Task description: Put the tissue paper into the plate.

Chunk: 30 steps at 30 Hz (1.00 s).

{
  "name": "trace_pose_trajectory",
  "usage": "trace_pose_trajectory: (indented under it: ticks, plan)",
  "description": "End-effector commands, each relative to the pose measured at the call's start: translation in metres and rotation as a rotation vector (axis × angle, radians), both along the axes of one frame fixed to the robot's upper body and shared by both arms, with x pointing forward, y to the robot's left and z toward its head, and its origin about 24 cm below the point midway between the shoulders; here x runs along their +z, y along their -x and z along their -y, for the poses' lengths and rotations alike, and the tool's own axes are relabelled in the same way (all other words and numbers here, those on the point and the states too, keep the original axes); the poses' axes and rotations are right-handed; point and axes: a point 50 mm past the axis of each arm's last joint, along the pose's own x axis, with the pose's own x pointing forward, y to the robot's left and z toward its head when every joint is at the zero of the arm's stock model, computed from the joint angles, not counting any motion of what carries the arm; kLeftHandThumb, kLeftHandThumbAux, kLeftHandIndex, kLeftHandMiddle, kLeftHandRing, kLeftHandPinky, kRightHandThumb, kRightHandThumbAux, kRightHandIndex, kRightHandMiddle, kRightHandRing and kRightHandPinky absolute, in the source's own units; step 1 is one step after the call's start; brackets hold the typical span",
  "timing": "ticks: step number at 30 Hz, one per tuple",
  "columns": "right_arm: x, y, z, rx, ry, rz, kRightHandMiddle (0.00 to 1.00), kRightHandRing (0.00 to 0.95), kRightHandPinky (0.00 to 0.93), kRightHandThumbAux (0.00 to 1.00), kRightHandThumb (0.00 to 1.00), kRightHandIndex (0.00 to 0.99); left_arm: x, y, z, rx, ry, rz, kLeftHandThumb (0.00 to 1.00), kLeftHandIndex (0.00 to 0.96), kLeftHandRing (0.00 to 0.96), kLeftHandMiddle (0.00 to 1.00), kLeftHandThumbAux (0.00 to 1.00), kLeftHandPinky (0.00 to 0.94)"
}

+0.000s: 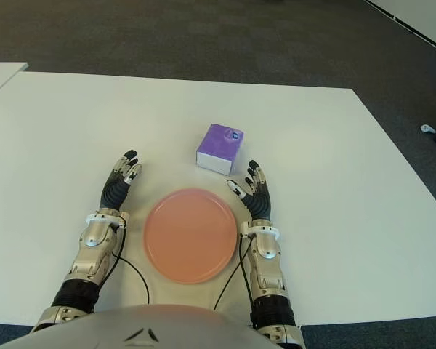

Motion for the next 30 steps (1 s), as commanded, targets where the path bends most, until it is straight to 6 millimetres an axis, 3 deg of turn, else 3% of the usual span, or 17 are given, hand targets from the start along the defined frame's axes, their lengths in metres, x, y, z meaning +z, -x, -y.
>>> trace_pose_trajectory:
  ticks: [1,5,9,11,14,24,30]
  plan:
    - [-0.075,0.034,0.017,-0.058,0.072,-0.425,0.000,0.000,0.000,0.626,0.140,0.000,-0.023,0.009,-0.001,0.014,0.004,-0.129,0.000,0.000,0.000,0.000,0.430,0.000]
    - [-0.064,0.012,0.053,-0.141,0.132,-0.424,0.000,0.000,0.000,0.615,0.136,0.000,-0.024,0.008,-0.001,0.012,0.000,-0.132,0.000,0.000,0.000,0.000,0.430,0.000]
    - [-0.028,-0.028,0.072,-0.286,0.182,-0.312,0.000,0.000,0.000,0.615,0.141,0.000,-0.025,0.005,-0.001,0.011,0.000,-0.132,0.000,0.000,0.000,0.000,0.429,0.000]
    - [0.003,-0.047,0.086,-0.382,0.218,-0.193,0.000,0.000,0.000,0.610,0.152,0.000,-0.025,0.004,0.000,0.010,0.000,-0.127,0.000,0.000,0.000,0.000,0.428,0.000]
    - [0.036,-0.058,0.098,-0.455,0.257,-0.078,0.000,0.000,0.000,0.600,0.165,0.000,-0.024,0.003,0.001,0.009,-0.001,-0.123,0.000,0.000,0.000,0.000,0.430,0.000]
    - [0.115,-0.091,0.081,-0.404,0.360,0.246,0.000,0.000,0.000,0.584,0.214,0.000,-0.025,0.002,0.004,0.018,0.011,-0.121,0.000,0.000,0.000,0.000,0.438,0.000]
    - [0.140,-0.106,0.069,-0.363,0.398,0.328,0.000,0.000,0.000,0.592,0.225,0.000,-0.025,0.002,0.005,0.023,0.022,-0.118,0.000,0.000,0.000,0.000,0.437,0.000]
